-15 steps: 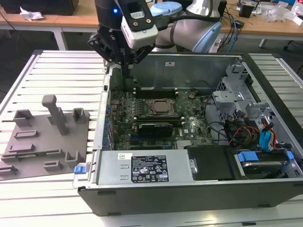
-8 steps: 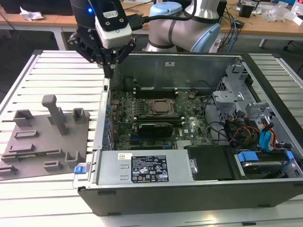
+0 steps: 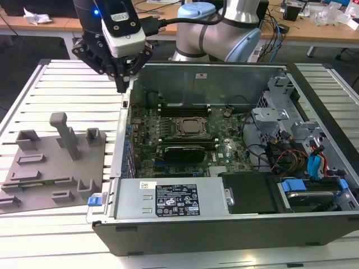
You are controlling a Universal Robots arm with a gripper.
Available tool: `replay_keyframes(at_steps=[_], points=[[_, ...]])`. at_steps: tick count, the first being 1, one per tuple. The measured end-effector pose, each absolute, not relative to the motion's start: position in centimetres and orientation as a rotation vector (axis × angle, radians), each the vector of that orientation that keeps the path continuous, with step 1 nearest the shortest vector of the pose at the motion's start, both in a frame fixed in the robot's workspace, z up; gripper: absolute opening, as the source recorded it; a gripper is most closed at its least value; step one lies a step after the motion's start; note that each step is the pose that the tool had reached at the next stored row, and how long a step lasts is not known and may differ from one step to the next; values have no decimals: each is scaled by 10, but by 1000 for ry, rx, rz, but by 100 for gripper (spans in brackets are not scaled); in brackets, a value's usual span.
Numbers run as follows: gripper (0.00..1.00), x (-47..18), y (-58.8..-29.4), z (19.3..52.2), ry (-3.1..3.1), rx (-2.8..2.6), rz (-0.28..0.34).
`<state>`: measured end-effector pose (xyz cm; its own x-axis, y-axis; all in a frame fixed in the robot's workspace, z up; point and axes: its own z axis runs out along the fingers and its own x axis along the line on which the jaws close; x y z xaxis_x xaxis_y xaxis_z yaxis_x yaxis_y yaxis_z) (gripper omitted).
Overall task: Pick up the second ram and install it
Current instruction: 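Reach for the second ram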
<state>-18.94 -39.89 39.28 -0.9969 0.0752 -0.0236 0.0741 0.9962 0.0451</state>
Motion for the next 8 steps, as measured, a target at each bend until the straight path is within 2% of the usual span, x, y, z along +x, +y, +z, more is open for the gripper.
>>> replay_keyframes(at_steps=[8], points=[[11,-207,-399,393,3113,117,69]])
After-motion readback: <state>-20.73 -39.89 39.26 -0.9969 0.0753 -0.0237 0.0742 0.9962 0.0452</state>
